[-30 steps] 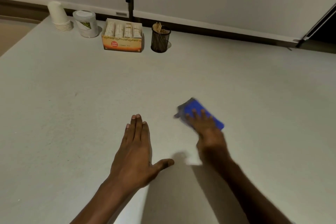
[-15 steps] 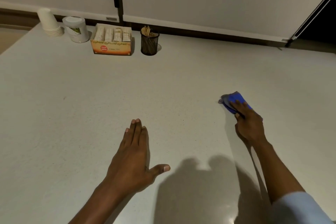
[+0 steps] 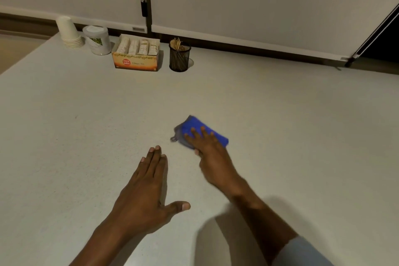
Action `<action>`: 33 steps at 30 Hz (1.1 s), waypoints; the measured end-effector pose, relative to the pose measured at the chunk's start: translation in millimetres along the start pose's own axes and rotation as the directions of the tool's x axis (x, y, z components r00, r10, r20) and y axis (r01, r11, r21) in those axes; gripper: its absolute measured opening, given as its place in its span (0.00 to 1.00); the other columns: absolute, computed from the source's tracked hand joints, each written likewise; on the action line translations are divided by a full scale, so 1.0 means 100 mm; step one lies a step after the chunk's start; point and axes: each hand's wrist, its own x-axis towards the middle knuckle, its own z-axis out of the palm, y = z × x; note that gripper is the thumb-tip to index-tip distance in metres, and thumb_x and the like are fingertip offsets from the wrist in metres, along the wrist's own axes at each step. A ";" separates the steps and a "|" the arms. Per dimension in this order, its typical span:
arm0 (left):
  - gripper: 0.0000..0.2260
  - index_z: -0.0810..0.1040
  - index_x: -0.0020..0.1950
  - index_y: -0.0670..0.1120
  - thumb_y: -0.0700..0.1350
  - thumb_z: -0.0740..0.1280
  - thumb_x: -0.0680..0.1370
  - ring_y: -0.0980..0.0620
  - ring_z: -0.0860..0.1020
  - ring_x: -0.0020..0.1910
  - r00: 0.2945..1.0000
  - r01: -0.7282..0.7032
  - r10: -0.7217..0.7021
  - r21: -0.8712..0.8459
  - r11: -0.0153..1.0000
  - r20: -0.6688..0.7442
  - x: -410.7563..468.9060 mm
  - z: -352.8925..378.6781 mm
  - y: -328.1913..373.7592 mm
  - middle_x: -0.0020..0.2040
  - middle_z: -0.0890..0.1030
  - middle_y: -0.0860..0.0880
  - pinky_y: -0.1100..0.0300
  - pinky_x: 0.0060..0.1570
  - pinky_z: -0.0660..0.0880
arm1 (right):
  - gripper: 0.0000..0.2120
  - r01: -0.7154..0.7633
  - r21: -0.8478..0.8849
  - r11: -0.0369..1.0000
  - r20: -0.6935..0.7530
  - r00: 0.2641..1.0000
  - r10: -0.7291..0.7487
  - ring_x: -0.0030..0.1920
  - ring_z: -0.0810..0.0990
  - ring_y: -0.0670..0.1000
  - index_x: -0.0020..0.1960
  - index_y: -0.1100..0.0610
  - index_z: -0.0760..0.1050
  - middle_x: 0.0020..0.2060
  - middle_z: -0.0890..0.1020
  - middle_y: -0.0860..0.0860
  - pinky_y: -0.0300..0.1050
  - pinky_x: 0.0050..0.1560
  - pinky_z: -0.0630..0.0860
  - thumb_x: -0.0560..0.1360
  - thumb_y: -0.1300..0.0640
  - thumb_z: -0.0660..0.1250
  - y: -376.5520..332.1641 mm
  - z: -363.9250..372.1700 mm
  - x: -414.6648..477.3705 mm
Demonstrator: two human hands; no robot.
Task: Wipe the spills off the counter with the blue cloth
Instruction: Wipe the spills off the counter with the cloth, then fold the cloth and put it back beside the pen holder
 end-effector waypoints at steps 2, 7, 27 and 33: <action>0.64 0.29 0.86 0.46 0.84 0.58 0.70 0.52 0.27 0.85 1.000 0.016 -0.016 -0.005 1.000 0.008 0.00 -0.01 0.01 0.86 0.26 0.49 0.56 0.85 0.33 | 0.43 0.008 -0.026 1.000 0.011 1.000 -0.007 0.82 0.48 0.48 0.80 0.44 0.58 0.81 0.58 0.44 0.51 0.83 0.48 0.75 0.77 0.62 -0.15 0.05 -0.29; 0.62 0.34 0.88 0.45 0.80 0.63 0.72 0.52 0.29 0.86 0.999 0.027 -0.026 -0.048 0.998 0.022 -0.02 -0.05 0.03 0.87 0.29 0.49 0.56 0.86 0.35 | 0.29 -0.090 0.160 0.983 0.089 0.993 0.077 0.79 0.61 0.42 0.75 0.45 0.70 0.75 0.71 0.42 0.43 0.81 0.57 0.80 0.71 0.61 -0.22 -0.29 -0.68; 0.07 0.91 0.53 0.57 0.56 0.75 0.80 0.52 0.91 0.48 0.939 0.004 -0.313 -0.903 0.429 -0.145 0.17 -0.45 0.63 0.47 0.92 0.52 0.46 0.56 0.87 | 0.20 -0.126 0.610 0.783 -0.149 0.952 0.269 0.61 0.83 0.41 0.64 0.38 0.78 0.60 0.83 0.35 0.46 0.61 0.82 0.73 0.42 0.72 -0.71 -0.45 -0.86; 0.11 0.90 0.53 0.58 0.61 0.76 0.76 0.53 0.91 0.47 0.954 -0.018 -0.267 -0.914 0.406 -0.137 0.15 -0.53 0.63 0.47 0.92 0.52 0.50 0.55 0.86 | 0.21 -0.099 0.540 0.836 -0.278 0.916 0.288 0.59 0.83 0.44 0.63 0.43 0.78 0.59 0.84 0.39 0.43 0.56 0.84 0.71 0.47 0.76 -0.88 -0.45 -0.76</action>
